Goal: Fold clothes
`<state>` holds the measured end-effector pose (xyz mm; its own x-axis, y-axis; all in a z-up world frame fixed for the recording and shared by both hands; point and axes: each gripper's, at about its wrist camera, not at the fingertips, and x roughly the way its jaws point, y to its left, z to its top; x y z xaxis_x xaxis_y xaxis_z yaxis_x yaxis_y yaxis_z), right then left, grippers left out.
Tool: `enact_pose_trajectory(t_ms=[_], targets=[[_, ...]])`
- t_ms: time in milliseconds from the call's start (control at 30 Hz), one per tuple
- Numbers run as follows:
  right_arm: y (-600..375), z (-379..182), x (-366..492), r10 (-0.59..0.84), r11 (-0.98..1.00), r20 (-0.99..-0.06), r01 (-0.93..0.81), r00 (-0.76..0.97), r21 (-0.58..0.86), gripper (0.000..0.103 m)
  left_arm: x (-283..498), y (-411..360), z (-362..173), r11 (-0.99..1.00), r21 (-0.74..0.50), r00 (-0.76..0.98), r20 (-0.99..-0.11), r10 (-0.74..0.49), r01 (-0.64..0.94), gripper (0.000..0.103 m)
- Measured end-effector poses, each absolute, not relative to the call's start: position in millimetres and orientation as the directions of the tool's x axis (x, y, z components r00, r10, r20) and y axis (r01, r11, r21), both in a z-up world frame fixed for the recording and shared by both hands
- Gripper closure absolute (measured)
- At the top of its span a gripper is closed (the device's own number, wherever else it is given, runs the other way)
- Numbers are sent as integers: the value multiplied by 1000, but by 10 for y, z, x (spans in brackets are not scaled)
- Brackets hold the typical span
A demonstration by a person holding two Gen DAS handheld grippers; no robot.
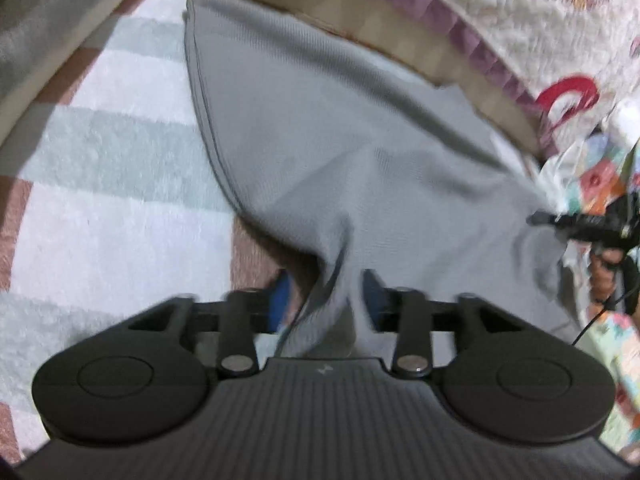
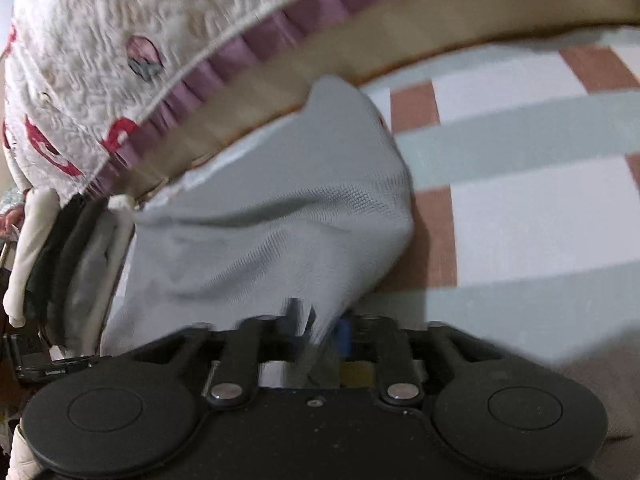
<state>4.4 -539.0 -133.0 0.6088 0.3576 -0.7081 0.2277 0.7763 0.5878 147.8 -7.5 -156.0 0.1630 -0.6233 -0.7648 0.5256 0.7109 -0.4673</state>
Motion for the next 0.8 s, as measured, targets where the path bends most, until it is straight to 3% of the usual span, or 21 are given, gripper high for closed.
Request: enact_pose_trajectory(t_ms=[67, 167, 233, 300, 333, 467, 667, 800], targets=[[-5375, -1356, 51, 351, 778, -721, 242, 598, 580, 58, 1457, -117, -1572, 716, -437, 167, -780, -603, 544, 56], [-5521, -1234, 118, 263, 797, -739, 292, 620, 529, 58, 1435, -142, -1545, 721, -401, 188, -788, -586, 565, 70], [-5743, -1086, 177, 192, 782, -711, 333, 676, 527, 58, 1503, 3, -1424, 738, -396, 227, -778, -586, 547, 66], [-5891, -926, 350, 161, 782, -689, 334, 707, 526, 57, 1572, 147, -1303, 754, -390, 265, -768, -583, 529, 37], [-5894, -849, 513, 154, 820, -703, 307, 694, 482, 57, 1606, 220, -1242, 762, -388, 284, -762, -582, 519, 33], [-5739, -696, 1260, 88, 947, -768, 185, 635, 261, 57, 2045, 131, -1129, 806, -380, 376, -738, -560, 454, 32], [-5539, -1043, 1966, 51, 958, -747, 180, 663, 225, 58, 2410, -90, -1208, 846, -332, 434, -746, -506, 416, 32], [-5403, -1241, 2174, -36, 986, -721, 142, 692, 88, 58, 2605, -211, -1274, 868, -299, 464, -750, -471, 396, 32]])
